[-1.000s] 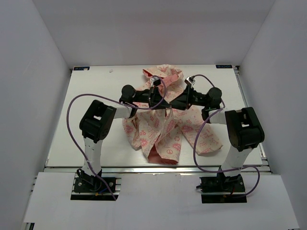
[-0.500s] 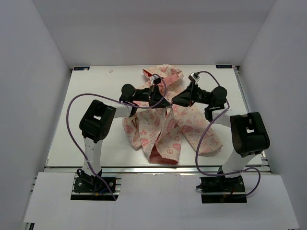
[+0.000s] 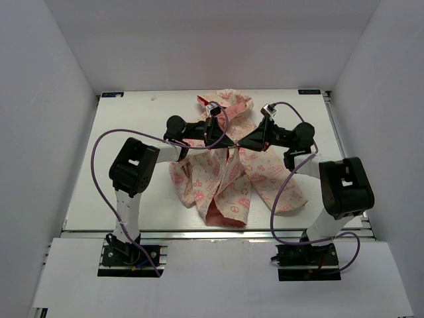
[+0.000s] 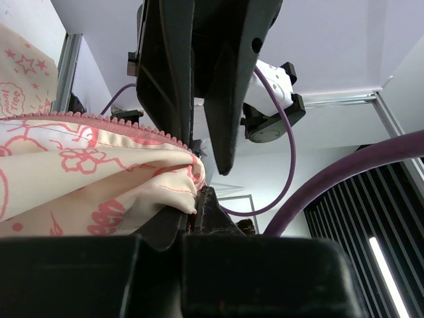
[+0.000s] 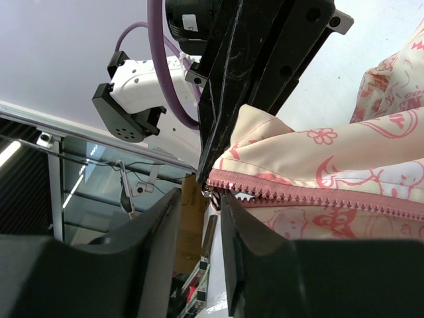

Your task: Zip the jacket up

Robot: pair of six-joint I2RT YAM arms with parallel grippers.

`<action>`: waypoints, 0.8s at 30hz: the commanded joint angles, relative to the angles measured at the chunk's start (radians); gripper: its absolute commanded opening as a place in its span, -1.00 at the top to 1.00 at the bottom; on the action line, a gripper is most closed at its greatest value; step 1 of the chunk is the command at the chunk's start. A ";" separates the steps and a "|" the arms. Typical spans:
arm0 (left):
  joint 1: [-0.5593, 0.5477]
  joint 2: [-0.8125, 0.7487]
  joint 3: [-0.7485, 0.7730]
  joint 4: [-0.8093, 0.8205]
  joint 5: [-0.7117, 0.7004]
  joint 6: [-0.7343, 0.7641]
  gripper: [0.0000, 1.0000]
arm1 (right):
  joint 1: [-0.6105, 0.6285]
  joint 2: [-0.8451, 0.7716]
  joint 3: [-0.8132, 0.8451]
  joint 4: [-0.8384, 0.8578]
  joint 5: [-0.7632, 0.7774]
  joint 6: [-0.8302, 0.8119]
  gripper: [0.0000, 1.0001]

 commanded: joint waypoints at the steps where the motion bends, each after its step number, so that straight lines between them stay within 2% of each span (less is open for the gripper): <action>1: 0.007 -0.038 0.019 0.490 -0.021 0.011 1.00 | 0.001 -0.033 0.008 0.580 -0.022 -0.001 0.32; 11: 0.007 -0.059 0.002 0.490 -0.025 0.013 1.00 | 0.012 -0.008 0.014 0.579 -0.024 -0.016 0.37; 14: 0.007 -0.062 -0.004 0.490 -0.028 0.016 1.00 | 0.024 -0.004 0.017 0.579 -0.032 -0.027 0.47; 19: 0.007 -0.064 -0.009 0.492 -0.028 0.014 1.00 | 0.026 0.006 0.022 0.579 -0.024 -0.036 0.77; 24: 0.007 -0.075 -0.009 0.490 -0.027 0.016 1.00 | 0.026 0.016 0.025 0.574 -0.024 -0.035 0.81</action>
